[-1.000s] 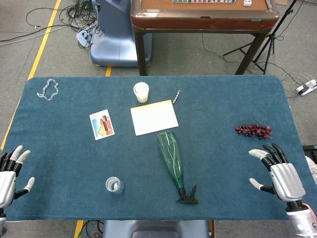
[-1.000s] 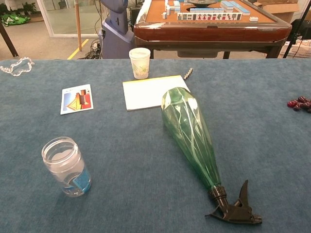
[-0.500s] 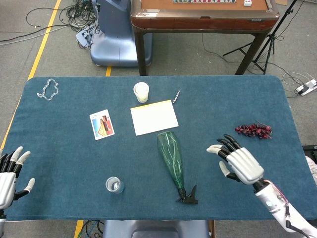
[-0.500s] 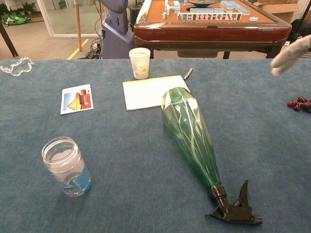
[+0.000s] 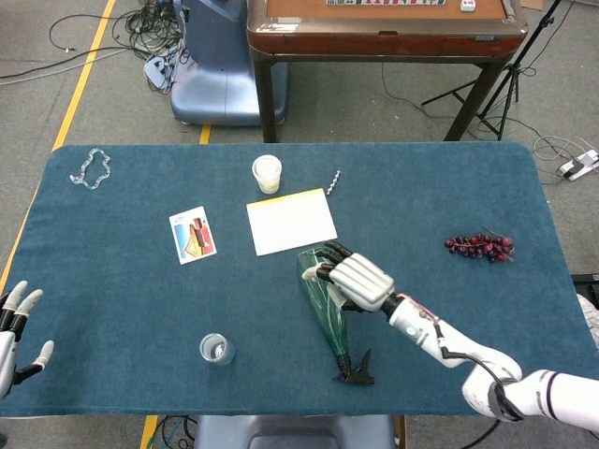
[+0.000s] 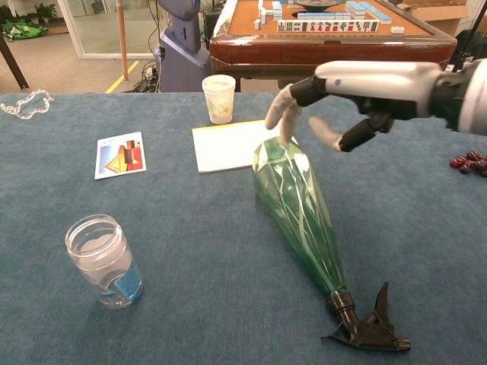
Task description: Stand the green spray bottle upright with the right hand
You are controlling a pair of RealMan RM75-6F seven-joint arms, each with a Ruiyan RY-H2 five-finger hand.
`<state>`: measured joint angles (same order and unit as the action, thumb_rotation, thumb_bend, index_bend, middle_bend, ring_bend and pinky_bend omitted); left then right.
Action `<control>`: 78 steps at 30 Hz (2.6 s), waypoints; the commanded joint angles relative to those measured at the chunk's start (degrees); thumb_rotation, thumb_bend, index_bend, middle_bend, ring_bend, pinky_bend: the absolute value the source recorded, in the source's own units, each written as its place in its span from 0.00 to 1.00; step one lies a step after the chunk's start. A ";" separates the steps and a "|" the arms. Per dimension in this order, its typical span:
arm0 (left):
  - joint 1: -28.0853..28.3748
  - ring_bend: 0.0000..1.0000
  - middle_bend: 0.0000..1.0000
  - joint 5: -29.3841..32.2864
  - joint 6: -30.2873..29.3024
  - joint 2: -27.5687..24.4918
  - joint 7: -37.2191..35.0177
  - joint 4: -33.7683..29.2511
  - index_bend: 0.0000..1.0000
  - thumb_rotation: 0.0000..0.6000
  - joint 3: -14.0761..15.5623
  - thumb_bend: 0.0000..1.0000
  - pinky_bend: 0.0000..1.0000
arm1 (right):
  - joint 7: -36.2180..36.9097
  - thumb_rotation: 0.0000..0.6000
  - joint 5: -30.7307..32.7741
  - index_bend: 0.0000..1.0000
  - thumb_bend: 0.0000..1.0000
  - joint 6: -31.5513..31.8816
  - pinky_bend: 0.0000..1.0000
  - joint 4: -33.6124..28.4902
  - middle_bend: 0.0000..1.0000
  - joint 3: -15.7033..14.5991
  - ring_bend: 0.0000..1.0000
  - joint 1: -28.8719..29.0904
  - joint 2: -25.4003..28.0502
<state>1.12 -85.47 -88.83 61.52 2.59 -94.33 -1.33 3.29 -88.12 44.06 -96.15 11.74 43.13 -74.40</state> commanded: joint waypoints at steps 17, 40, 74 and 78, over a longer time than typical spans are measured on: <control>-1.32 0.00 0.00 0.37 -0.43 -0.21 -1.10 0.61 0.12 1.00 0.42 0.36 0.00 | -8.86 1.00 10.97 0.30 0.80 -9.97 0.07 14.41 0.35 0.30 0.11 11.89 -11.56; -0.62 0.00 0.00 -0.44 0.75 0.40 -1.56 1.15 0.14 1.00 0.30 0.36 0.00 | -11.20 1.00 12.13 0.30 0.07 0.89 0.07 -0.32 0.28 -5.38 0.11 2.89 7.03; -0.78 0.00 0.00 -0.02 0.88 -0.07 0.56 -0.66 0.14 1.00 0.24 0.36 0.00 | -8.43 1.00 -31.29 0.30 0.00 12.05 0.07 12.70 0.23 -21.52 0.11 5.06 2.86; -0.77 0.00 0.00 0.05 0.94 -0.01 0.66 -0.72 0.14 1.00 0.22 0.36 0.00 | -8.75 1.00 -31.63 0.30 0.00 12.28 0.07 15.01 0.23 -22.09 0.11 5.14 1.22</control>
<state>0.35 -85.42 -87.90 61.51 3.25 -95.04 -1.11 -5.32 -119.55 56.24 -81.68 -10.05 48.20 -72.68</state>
